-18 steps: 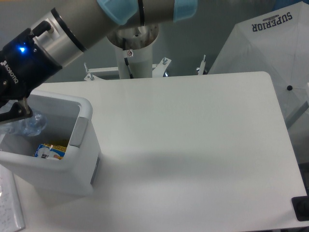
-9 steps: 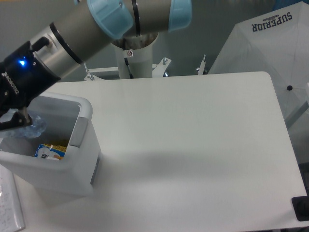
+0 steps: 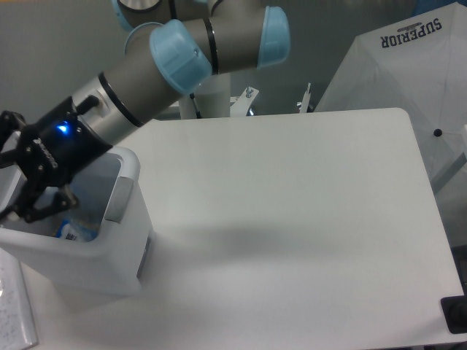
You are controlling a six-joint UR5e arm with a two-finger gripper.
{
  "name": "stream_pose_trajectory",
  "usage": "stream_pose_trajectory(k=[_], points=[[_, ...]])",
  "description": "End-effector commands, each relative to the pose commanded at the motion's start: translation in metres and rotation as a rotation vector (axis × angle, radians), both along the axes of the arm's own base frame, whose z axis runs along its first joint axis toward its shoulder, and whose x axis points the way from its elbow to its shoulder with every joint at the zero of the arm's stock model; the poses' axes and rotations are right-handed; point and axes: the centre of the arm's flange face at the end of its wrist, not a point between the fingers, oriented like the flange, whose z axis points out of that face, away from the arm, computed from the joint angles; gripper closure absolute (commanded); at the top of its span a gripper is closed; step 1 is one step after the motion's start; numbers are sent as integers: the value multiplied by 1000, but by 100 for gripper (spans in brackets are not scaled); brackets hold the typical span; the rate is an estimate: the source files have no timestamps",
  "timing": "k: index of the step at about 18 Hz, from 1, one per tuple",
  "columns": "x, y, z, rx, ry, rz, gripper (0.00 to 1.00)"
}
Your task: Place the trash in the trash can
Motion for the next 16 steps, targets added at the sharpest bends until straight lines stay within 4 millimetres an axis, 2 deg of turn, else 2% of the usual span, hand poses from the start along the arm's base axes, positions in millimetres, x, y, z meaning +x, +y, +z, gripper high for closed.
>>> stream_pose_trajectory(k=[3,6,10,12,13,16], points=[[-39,-15,2,0,3,65,0],[-93,-41,4,0,7,157,0],[-162,-84,13,13,23,279,0],[-205,-117,22,24,38,359,0],[-220,-129,23,25,41,388,0],[-258,-159,8,-6,92,462,0]])
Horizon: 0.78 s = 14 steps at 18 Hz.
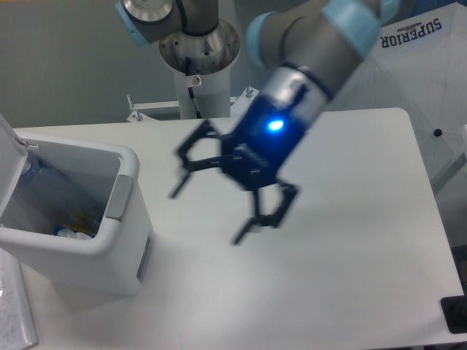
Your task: Place the trash in the trash can
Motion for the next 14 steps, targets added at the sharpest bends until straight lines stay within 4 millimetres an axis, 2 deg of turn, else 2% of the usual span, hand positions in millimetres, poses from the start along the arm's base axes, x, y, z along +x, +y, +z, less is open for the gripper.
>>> stream_pose_trajectory(k=[1,5,8,12,14], points=[[-10,-7,-10,-27,36,15,0],[-39,-13,-55,-194,116,85,0],[-43,-13,-68,-240,144,79,0],[-50,-23,-103,-447,198,98,0],[-44,-14,-112,-534,234,95,0]])
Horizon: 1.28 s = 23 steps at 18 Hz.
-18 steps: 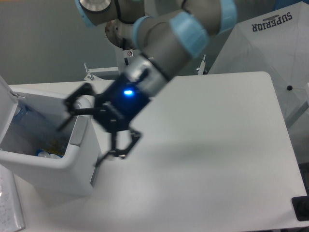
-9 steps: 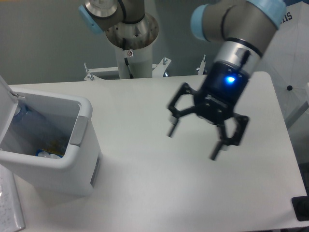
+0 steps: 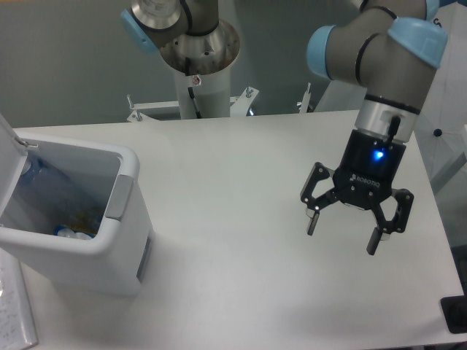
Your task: Place the trash in the trash can
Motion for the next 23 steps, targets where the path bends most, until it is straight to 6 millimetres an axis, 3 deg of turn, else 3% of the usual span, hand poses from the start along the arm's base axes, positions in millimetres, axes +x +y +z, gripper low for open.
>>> stream_pose_trajectory(k=[1,4,7,11,14,23], points=[[4,9,-6,-23,4,-9,0],[9,12,-12,-64,7,-4,0],[12,5,-33,-152,-25,-19,0],[18,-14,-69,-355,93,-207,0],[24,-8,-74,-472,177,-297,0],[28,-5,-68,-483,187,-307,0]])
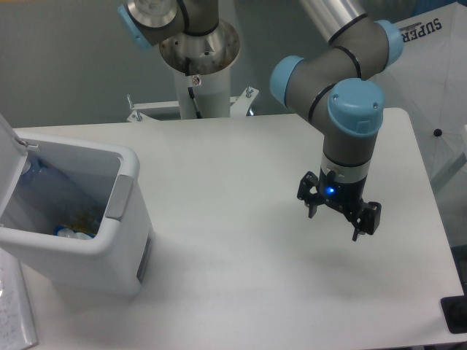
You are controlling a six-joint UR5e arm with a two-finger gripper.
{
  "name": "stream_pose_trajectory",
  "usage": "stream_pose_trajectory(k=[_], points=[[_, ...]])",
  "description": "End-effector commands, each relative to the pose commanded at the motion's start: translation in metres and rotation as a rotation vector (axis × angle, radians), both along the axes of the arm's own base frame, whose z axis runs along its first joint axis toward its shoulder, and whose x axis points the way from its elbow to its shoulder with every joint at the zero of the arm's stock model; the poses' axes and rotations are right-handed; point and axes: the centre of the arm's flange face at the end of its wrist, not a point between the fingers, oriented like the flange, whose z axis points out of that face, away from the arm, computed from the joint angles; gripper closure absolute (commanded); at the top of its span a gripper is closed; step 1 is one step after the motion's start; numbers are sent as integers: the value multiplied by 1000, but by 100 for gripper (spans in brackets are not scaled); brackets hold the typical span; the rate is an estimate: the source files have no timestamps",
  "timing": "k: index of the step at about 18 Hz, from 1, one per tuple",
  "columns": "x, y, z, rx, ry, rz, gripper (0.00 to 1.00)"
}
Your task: Place the trash in the trash can
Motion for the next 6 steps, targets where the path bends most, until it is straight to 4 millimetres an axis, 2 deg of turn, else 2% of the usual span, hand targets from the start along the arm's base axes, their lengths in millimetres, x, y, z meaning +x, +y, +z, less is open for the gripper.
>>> stream_pose_trajectory(k=[6], points=[[2,2,0,-4,-1,-2,0]])
